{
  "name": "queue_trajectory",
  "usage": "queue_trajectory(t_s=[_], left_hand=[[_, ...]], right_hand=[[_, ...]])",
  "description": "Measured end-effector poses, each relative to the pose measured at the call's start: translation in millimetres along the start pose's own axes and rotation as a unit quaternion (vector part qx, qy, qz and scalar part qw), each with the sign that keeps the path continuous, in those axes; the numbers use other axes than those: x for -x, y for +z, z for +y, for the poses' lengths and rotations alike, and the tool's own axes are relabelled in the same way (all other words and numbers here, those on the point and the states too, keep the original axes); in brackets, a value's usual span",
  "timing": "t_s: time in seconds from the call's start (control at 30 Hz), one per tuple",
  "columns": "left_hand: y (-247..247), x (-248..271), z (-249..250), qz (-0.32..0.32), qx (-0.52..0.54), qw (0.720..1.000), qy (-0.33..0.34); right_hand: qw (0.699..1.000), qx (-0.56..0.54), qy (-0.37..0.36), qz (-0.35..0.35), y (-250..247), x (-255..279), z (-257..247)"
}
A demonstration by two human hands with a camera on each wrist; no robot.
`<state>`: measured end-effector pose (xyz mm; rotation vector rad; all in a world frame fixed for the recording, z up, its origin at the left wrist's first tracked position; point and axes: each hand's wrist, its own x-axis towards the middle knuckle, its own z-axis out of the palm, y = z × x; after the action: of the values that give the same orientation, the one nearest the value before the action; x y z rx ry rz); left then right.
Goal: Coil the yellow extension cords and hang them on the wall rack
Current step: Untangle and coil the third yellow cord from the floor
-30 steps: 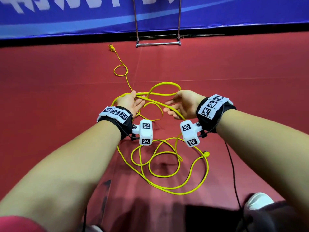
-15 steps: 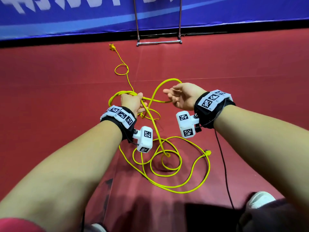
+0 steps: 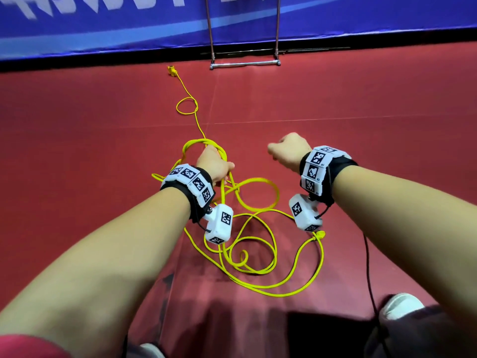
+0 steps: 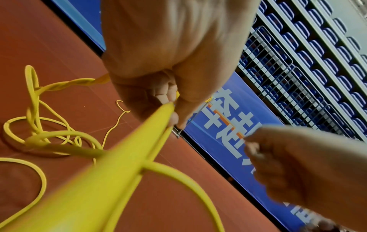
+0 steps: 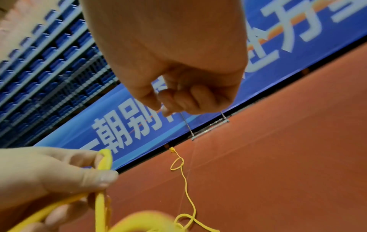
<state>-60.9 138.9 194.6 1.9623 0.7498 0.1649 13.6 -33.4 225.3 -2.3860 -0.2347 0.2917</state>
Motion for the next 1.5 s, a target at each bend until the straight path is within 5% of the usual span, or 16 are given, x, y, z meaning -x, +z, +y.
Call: queue_trajectory(t_s=[0.07,0.23,0.43,0.63,0.97,1.2,1.5], left_hand=[[7,4,-1,-0.032,-0.011,0.999,0.003],[21,18,14,-0.096,0.026,0.995,0.023],[8,17,14,-0.153,0.055,0.987,0.003],[-9,10,11,-0.160,0.049,0.986,0.000],[-7,7,-1,-0.101,-0.115,0.988,0.033],[-18,6,-3,-0.090,-0.305,0.942,0.110],[-29,-6,-23,-0.009,-0.373,0.922,0.104]], right_hand=[[0.997,0.015,-0.076,0.004,0,-2,-9],[0.955,0.095,-0.128,-0.250,33,11,-10],[0.962,-0.033,-0.106,-0.251,40,11,-4],[0.978,-0.097,-0.091,-0.158,34,9,-7],[0.995,-0.079,-0.055,-0.033,29,2,4],[0.996,-0.094,-0.005,-0.002,25,-6,15],[0.993,-0.103,0.051,0.024,12,-15,35]])
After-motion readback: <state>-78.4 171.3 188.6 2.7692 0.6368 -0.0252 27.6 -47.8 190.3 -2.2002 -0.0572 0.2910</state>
